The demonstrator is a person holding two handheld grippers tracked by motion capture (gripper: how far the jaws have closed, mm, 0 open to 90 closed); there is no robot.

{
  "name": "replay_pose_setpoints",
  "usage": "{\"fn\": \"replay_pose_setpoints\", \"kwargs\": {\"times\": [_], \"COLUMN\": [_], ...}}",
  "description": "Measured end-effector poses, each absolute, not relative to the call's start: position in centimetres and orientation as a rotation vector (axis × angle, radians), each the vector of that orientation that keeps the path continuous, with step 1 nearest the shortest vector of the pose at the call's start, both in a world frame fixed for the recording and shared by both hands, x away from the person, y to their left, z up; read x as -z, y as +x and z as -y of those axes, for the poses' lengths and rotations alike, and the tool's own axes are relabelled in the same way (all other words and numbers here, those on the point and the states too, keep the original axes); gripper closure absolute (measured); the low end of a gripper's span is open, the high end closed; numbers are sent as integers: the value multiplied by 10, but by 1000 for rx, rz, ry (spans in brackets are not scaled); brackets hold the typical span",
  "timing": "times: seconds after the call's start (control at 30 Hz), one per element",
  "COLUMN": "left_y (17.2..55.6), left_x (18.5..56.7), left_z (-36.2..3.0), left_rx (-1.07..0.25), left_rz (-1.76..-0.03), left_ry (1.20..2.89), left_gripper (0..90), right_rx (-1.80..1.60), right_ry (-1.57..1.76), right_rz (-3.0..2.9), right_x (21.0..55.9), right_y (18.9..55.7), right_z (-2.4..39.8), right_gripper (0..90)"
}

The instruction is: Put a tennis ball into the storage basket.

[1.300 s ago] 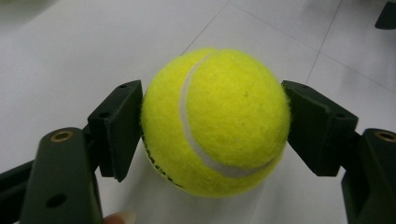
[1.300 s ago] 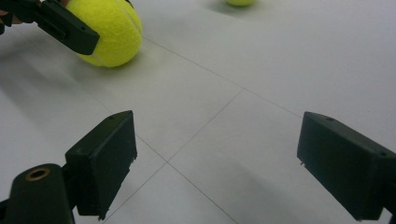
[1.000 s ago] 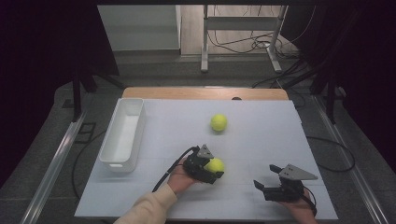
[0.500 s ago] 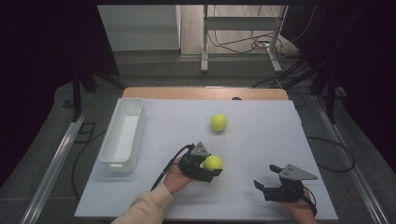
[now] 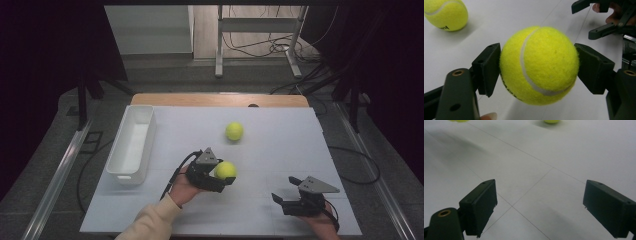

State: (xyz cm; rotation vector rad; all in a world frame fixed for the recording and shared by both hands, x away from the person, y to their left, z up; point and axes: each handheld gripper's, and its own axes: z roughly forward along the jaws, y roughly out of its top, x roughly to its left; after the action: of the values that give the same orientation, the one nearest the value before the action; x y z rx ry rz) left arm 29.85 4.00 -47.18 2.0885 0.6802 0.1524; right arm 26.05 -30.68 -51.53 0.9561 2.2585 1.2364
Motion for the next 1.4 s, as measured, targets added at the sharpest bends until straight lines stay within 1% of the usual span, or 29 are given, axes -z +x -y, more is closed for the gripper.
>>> {"fn": "replay_pose_setpoints", "kwargs": {"times": [0.4,0.6,0.73,0.97,1.4], "left_y": [296,295,294,290,288], "left_x": [452,442,436,423,411], "left_z": [-55,-64,-70,-78,-93], "left_rx": [-151,-174,-135,-170,-225], "left_rz": [-685,-683,-683,-673,-687], "left_ry": [2006,1976,1934,1902,1865], "left_gripper": [264,263,263,263,264], "right_rx": [-1235,-1232,-1231,-1231,-1219], "right_ry": [952,953,957,955,962], "right_rz": [-2259,-2260,-2259,-2261,-2263], "right_x": [515,516,515,516,516], "right_y": [260,260,260,261,261], "right_z": [306,306,307,307,307], "right_gripper": [125,125,125,125,126]}}
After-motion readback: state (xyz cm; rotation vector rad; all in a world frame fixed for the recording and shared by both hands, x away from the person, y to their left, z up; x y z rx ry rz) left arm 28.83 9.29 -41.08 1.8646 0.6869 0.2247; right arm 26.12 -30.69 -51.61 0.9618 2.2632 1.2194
